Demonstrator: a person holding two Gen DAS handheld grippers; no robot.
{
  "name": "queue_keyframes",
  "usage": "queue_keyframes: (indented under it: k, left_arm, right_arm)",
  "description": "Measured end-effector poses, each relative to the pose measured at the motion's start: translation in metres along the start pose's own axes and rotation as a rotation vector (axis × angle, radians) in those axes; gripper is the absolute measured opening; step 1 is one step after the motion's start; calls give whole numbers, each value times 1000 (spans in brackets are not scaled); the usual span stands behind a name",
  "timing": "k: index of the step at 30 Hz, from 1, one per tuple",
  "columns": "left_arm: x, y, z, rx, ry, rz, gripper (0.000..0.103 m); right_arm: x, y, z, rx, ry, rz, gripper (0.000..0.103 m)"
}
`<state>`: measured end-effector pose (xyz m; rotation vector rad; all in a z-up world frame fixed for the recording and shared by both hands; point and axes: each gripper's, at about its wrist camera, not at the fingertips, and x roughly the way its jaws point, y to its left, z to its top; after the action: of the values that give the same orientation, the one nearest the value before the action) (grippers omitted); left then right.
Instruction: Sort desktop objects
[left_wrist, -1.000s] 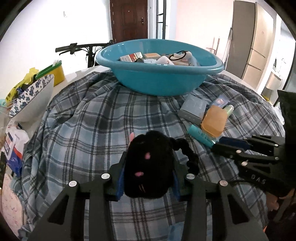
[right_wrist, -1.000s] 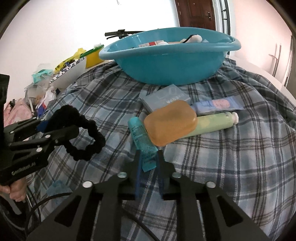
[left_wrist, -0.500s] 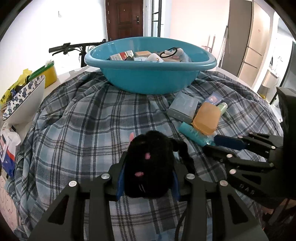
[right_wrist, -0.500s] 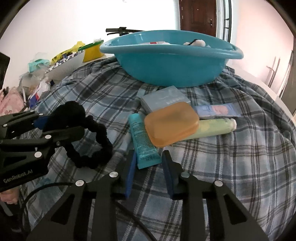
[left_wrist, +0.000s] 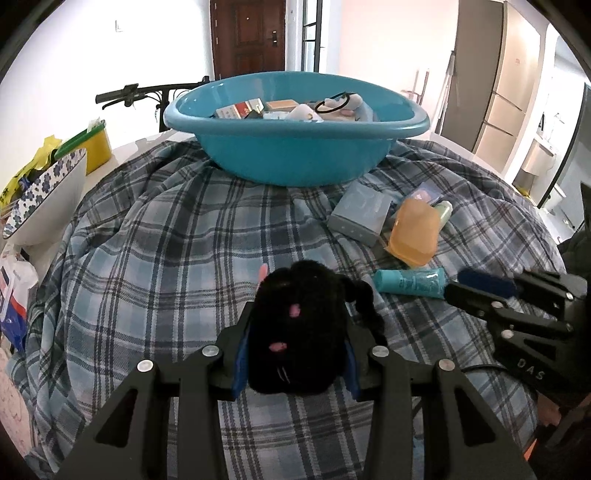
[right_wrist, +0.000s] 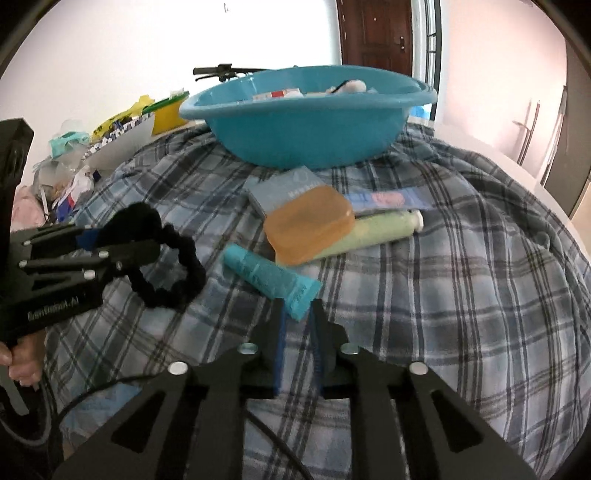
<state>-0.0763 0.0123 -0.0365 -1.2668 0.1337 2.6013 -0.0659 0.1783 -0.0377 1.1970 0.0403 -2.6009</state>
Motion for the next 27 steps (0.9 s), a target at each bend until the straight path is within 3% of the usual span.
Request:
queue_keyframes:
  k: [2, 4, 9, 12, 14, 19, 27]
  left_arm:
    - [-1, -1, 0, 8, -2, 2, 42]
    - [-1, 0, 1, 8, -1, 3, 42]
    - [1, 4, 1, -7, 6, 2, 42]
    - [2, 5, 0, -8, 7, 2, 42]
    - [2, 5, 0, -8, 8, 2, 42]
    - [1, 6, 0, -10, 5, 1, 42]
    - [1, 6, 0, -8, 7, 3, 42]
  right_arm:
    - [1, 5, 5, -26, -20, -25, 61]
    - [3, 11, 10, -64, -43, -52, 62]
    - [21, 16, 11, -71, 28, 4, 62]
    - [30, 15, 8, -66, 50, -13, 52]
    - [28, 13, 8, -58, 48, -21, 32]
    - [24, 7, 6, -19, 43, -19, 11]
    - [11, -4, 6, 18, 11, -31, 3]
